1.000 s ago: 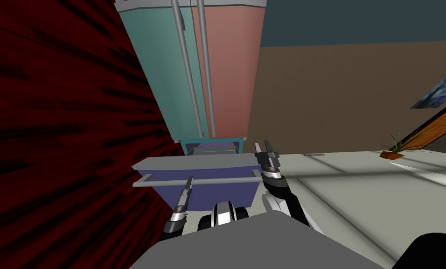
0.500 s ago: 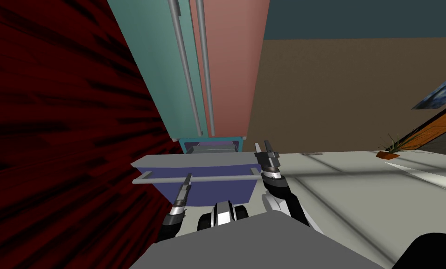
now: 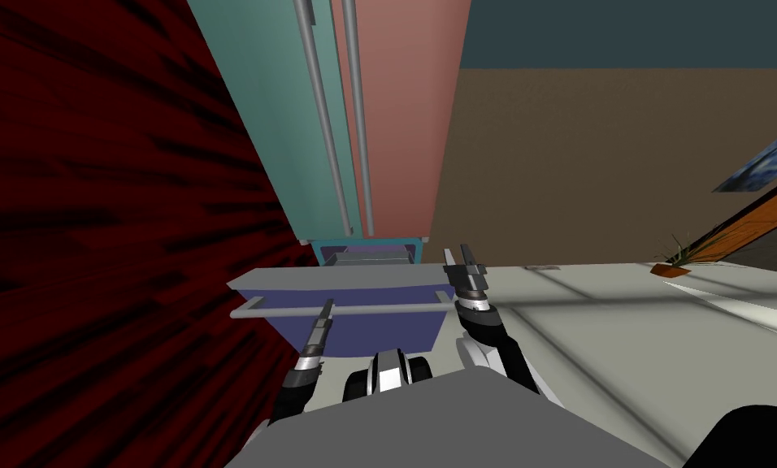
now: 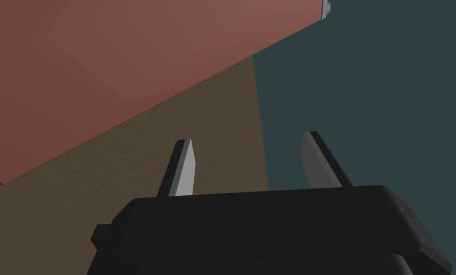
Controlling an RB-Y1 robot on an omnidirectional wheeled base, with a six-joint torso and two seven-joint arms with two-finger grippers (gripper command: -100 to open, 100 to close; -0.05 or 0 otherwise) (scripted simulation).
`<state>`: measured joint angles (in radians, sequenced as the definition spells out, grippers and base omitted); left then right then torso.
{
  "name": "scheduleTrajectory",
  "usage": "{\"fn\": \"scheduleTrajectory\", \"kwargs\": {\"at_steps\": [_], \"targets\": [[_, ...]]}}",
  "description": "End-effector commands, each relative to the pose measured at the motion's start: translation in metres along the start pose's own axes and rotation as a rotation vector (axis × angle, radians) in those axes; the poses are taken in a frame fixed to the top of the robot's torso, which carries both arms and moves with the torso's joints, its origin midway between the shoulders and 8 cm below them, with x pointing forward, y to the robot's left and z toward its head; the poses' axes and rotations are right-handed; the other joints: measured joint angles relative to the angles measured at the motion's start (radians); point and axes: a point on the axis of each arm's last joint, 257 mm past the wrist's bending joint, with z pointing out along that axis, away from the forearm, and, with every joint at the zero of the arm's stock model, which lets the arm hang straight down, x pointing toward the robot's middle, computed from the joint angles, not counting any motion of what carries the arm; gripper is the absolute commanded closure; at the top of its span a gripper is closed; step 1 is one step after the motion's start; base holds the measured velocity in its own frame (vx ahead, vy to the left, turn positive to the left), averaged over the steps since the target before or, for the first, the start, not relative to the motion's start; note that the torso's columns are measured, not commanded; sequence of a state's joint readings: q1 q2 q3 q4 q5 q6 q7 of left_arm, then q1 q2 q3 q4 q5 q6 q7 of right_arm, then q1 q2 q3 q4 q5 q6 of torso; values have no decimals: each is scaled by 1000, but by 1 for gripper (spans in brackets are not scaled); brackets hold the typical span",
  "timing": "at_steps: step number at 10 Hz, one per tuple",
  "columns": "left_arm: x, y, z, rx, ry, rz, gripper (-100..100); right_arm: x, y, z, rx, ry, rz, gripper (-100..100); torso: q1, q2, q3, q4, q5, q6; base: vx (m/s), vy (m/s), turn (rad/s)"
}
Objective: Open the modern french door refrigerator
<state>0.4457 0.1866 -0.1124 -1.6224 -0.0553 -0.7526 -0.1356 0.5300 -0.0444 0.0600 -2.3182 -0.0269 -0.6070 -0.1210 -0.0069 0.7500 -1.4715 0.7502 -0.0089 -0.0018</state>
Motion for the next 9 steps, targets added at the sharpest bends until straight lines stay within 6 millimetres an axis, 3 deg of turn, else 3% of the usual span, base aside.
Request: {"fn": "scheduleTrajectory", "kwargs": {"at_steps": [1,2,3,4,9], "targets": [[-8,-19,13,43,-8,5,-100,0,0,0,0,0,0,0,0,1,0,1,-1,0,-12,-5,12],[-8,-19,13,43,-8,5,-100,0,0,0,0,0,0,0,-1,2,1,2,-1,1,-12,-3,-2],[-1,-3,4,-7,2,-1,-100,0,0,0,0,0,0,0,-2,3,1,3,-2,0,0,0,0],[0,1,2,-19,3,-2,0,0,0,0,0,0,0,0,-1,1,1,-1,1,1,0,0,0],[1,13,-5,-56,7,-4,0,0,0,0,0,0,0,0,5,-11,-4,-11,8,2,0,0,0]]}}
